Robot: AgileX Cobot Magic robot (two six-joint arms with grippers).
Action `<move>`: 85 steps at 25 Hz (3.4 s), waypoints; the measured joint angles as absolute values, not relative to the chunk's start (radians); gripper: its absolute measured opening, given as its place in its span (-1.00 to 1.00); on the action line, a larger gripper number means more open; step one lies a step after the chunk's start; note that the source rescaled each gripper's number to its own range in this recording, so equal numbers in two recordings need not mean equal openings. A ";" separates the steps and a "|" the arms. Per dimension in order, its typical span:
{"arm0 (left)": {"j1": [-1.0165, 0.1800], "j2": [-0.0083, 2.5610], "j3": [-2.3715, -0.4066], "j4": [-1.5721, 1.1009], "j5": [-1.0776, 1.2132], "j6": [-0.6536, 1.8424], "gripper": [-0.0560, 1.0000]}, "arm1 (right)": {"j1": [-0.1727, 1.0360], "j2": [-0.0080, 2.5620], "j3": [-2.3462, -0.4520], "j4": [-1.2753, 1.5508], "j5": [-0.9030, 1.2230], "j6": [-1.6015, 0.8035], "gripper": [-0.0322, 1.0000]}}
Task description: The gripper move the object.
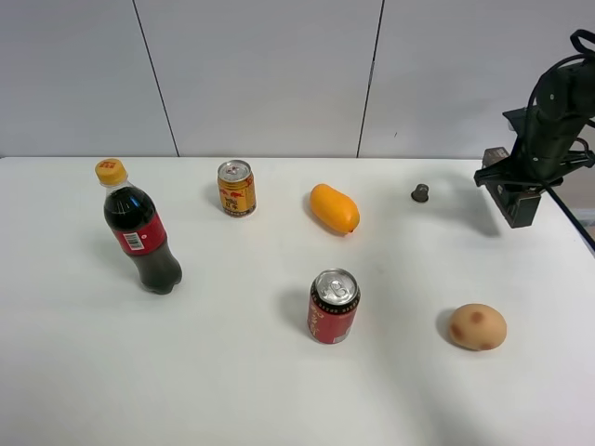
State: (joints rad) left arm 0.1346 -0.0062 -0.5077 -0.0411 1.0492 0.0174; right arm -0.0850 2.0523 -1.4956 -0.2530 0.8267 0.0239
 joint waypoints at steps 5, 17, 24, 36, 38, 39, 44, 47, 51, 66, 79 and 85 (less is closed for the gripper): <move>0.135 -0.006 -0.508 -0.041 1.049 0.017 1.00 | -0.112 2.090 -1.496 -0.256 0.786 0.012 -0.91; 0.135 -0.006 -0.508 -0.041 1.049 0.017 1.00 | -0.122 2.161 -1.496 -0.203 0.669 -0.005 -0.91; 0.135 -0.006 -0.508 -0.041 1.049 0.017 1.00 | -0.122 2.161 -1.496 -0.202 0.672 0.000 -0.85; 0.135 -0.006 -0.508 -0.041 1.049 0.017 1.00 | -0.122 2.178 -1.495 -0.200 0.774 0.000 0.99; 0.135 -0.006 -0.508 -0.041 1.049 0.017 1.00 | -0.122 2.160 -1.494 -0.199 0.791 0.000 1.00; 0.135 -0.006 -0.508 -0.041 1.049 0.017 1.00 | -0.122 2.141 -1.494 -0.196 0.802 0.000 1.00; 0.135 -0.006 -0.508 -0.041 1.049 0.017 1.00 | -0.122 2.017 -1.494 -0.143 0.876 -0.037 1.00; 0.135 -0.006 -0.508 -0.041 1.049 0.017 1.00 | -0.122 1.928 -1.494 -0.090 0.933 -0.083 1.00; 0.135 -0.006 -0.508 -0.041 1.049 0.017 1.00 | -0.122 1.815 -1.494 -0.051 1.041 -0.132 1.00; 0.135 -0.006 -0.508 -0.041 1.049 0.017 1.00 | -0.122 1.336 -1.494 -0.050 1.214 -0.171 1.00; 0.135 -0.006 -0.508 -0.041 1.049 0.017 1.00 | -0.122 0.984 -1.493 -0.038 1.221 -0.143 1.00; 0.135 -0.006 -0.508 -0.041 1.049 0.017 1.00 | -0.122 0.785 -1.389 -0.027 1.221 -0.142 1.00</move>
